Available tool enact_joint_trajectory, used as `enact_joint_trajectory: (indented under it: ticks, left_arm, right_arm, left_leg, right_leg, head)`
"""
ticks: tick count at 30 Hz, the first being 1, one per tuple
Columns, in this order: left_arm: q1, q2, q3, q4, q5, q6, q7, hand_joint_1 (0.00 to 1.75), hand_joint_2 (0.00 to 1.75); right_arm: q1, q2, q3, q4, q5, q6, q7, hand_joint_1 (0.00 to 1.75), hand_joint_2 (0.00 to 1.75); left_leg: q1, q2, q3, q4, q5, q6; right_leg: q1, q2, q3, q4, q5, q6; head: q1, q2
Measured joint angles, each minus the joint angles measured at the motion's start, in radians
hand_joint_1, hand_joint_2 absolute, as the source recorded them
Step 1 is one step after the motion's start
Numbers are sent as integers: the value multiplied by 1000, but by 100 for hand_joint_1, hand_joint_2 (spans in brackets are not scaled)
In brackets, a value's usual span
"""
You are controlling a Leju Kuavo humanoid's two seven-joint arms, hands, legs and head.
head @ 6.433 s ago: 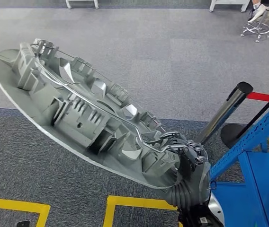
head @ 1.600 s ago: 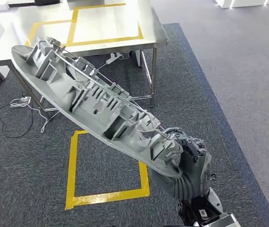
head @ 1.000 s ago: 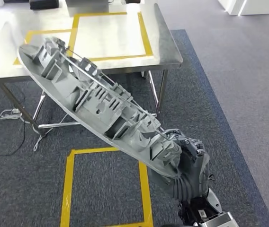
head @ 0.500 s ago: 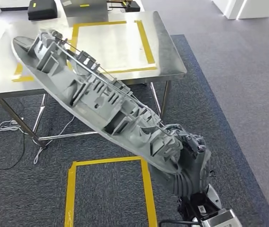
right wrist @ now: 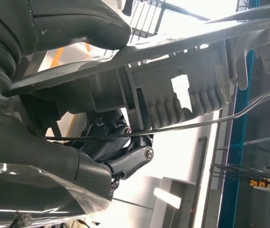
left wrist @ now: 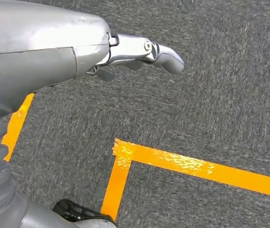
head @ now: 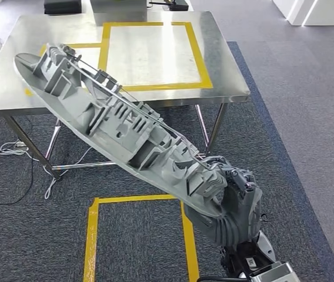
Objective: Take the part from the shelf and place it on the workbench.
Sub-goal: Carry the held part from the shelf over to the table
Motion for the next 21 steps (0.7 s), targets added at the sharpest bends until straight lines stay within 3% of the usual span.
enact_joint_trajectory:
  ticks: [2, 3, 6, 7, 8, 9, 11, 13, 15, 18, 19, 21]
  left_arm:
    - [0, 1, 0, -1, 0, 0, 0, 0, 175]
    - [0, 1, 0, -1, 0, 0, 0, 0, 175]
    - [-1, 0, 0, -1, 0, 0, -1, 0, 175]
    - [0, 0, 0, -1, 0, 0, -1, 0, 175]
    - [0, 0, 0, -1, 0, 0, -1, 0, 175]
    - [0, 0, 0, -1, 0, 0, -1, 0, 175]
    - [0, -1, 0, -1, -2, 0, -1, 0, 175]
    - [0, -2, 0, -1, -2, 0, -1, 0, 175]
    - [0, -2, 0, -1, -3, 0, -1, 0, 175]
    - [-2, -2, 0, -2, -3, 1, -1, 0, 175]
    - [-3, -2, 0, -2, -3, 1, -1, 0, 175]
    - [-3, -1, 0, -2, -4, 2, -1, 0, 175]
  right_arm:
    - [0, 0, 0, 0, 0, 0, 0, 175, 175]
    - [-1, 0, 0, 0, 0, -1, 0, 175, 175]
    - [0, 0, -1, 0, 0, -1, 0, 175, 175]
    - [2, 0, -1, 0, 0, -1, 0, 175, 175]
    - [3, 0, -2, 0, 0, -1, 0, 175, 175]
    - [3, 0, -2, 0, 0, -1, 0, 175, 175]
    - [3, 0, -3, 0, 0, -1, -1, 175, 175]
    - [2, 0, -3, 0, 0, 0, -1, 175, 175]
    - [3, 0, -4, 0, 0, 0, -2, 175, 175]
    - [3, 0, -6, 0, 1, -1, -3, 175, 175]
    - [3, 0, -6, 0, 1, -1, -3, 175, 175]
    - [2, 0, -6, 0, 0, 0, -3, 175, 175]
  left_leg:
    - [3, 1, 7, -7, 1, 10]
    - [4, 2, 11, -12, 3, 15]
    - [-2, 3, 14, -16, 4, 22]
    - [-5, 3, 15, -15, 2, 23]
    - [-8, 3, 16, -15, 0, 24]
    - [-11, 2, 18, -15, -3, 23]
    - [-13, -1, 25, -13, -9, 17]
    - [-15, -2, 26, -7, -15, 5]
    - [-16, -2, 23, -5, -17, -8]
    - [-11, 0, 15, 19, -35, -25]
    - [-10, 0, -4, 61, -56, -31]
    - [-8, 1, -71, 193, -109, -39]
  right_leg:
    - [-2, -2, -6, 10, -13, 15]
    - [0, -4, -22, 40, -31, 13]
    - [14, -5, -136, 254, -121, -7]
    - [19, -5, -173, 315, -134, -13]
    - [24, -5, -194, 341, -128, -20]
    - [28, -5, -193, 322, -101, -27]
    - [36, -6, -143, 198, -26, -44]
    - [44, -6, -96, 95, 7, -54]
    - [49, -4, -85, 76, 2, -58]
    - [46, -4, -76, 71, 2, -72]
    - [44, -5, -70, 68, 1, -78]
    - [45, -7, -61, 67, -7, -86]
  head:
    - [1, 0]
    - [3, 0]
    - [8, 0]
    - [9, 0]
    - [9, 0]
    - [8, 0]
    - [9, 0]
    - [8, 0]
    - [8, 0]
    - [4, 0]
    - [2, 0]
    - [-1, 0]
